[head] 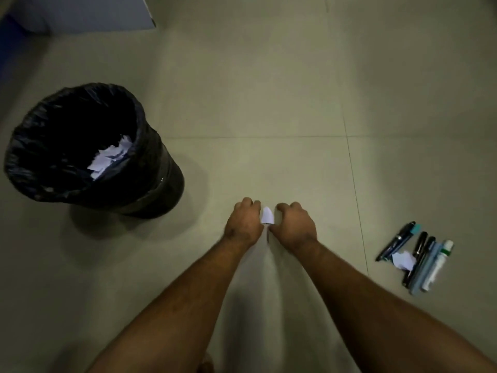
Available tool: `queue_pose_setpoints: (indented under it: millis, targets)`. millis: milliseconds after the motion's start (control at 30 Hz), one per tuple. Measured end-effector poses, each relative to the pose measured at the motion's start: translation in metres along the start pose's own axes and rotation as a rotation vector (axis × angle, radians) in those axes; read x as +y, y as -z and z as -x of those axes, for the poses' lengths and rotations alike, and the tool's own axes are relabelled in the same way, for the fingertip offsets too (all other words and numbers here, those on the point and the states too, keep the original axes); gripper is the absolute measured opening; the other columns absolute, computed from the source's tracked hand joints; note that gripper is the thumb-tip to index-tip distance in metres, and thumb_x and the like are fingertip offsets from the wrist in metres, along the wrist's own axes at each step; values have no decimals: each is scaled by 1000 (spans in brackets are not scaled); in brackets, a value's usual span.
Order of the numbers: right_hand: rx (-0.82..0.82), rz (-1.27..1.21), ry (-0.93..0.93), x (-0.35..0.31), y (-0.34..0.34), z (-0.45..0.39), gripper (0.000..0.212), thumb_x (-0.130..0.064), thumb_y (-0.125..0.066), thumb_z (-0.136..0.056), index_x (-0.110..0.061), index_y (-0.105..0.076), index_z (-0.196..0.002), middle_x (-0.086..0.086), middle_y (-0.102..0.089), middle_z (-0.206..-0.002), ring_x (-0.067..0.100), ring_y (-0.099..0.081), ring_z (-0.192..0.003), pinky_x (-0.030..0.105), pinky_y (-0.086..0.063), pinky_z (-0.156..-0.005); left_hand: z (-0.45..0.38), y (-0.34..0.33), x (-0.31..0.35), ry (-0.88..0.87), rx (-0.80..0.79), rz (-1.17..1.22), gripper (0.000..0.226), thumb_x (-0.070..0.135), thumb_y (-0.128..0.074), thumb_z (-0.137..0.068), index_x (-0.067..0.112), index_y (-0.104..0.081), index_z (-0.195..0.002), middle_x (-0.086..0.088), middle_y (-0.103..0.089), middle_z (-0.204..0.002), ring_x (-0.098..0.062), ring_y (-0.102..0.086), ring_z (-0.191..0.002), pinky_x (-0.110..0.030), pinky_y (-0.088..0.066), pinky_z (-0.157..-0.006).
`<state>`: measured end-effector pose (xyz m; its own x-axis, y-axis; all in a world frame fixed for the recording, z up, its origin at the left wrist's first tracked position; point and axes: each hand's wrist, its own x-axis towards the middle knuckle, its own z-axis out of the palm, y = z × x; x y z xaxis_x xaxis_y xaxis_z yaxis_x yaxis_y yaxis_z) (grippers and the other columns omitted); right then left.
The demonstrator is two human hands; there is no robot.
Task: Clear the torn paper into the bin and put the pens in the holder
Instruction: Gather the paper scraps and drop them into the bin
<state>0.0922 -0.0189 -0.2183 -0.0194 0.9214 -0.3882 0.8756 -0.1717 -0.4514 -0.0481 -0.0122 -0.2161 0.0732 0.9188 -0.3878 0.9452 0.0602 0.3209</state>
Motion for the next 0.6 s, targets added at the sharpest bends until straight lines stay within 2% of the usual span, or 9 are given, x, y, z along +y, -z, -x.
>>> queue_pose_setpoints:
  millis: [133,267,367,433,500,600]
  targets:
    - [28,35,48,-9,-5,-3,35,-46,-45,-97,-18,-62,-109,9,-58,-106,30,-61,-94,36,-51,-74,-6,-3,4,33,28,69,23,35,-48,-96,14,-59,-98,-8,-53,-110,-28,-56,-102,-36,-49,-83]
    - [39,37,48,-18,-10,-8,24,-28,-49,-95,-18,-64,-111,9,-59,-106,30,-63,-94,35,-50,-73,-8,-1,6,54,23,205,36,44,-44,-98,16,-67,-105,-7,-55,-108,-24,-58,-98,-29,-47,-78]
    - [21,-32,15,-18,-14,-10,23,-28,-52,-95,-17,-67,-107,9,-61,-105,30,-63,-92,33,-49,-73,-7,-2,3,56,25,224,29,36,-52,-95,18,-65,-114,-7,-54,-116,-24,-58,-103,-29,-48,-81]
    - [-12,-96,-42,-14,-14,-9,19,-28,-56,-92,-16,-70,-97,8,-67,-98,29,-65,-87,29,-47,-69,-4,-5,0,82,32,217,30,27,-59,-91,19,-62,-120,-8,-52,-122,-25,-56,-108,-33,-50,-89]
    - [-18,-211,-105,-9,-13,-6,24,-34,-58,-93,-14,-70,-86,7,-70,-86,27,-65,-80,26,-43,-66,0,-8,-3,108,37,187,37,20,-60,-89,18,-58,-126,-9,-49,-126,-27,-54,-113,-35,-49,-94]
    - [38,-415,-191,-10,-6,1,41,-42,-56,-92,-16,-56,-60,1,-58,-61,24,-54,-64,26,-37,-54,6,-6,-5,130,48,166,39,18,-59,-88,17,-58,-127,-8,-50,-126,-27,-54,-113,-36,-49,-94]
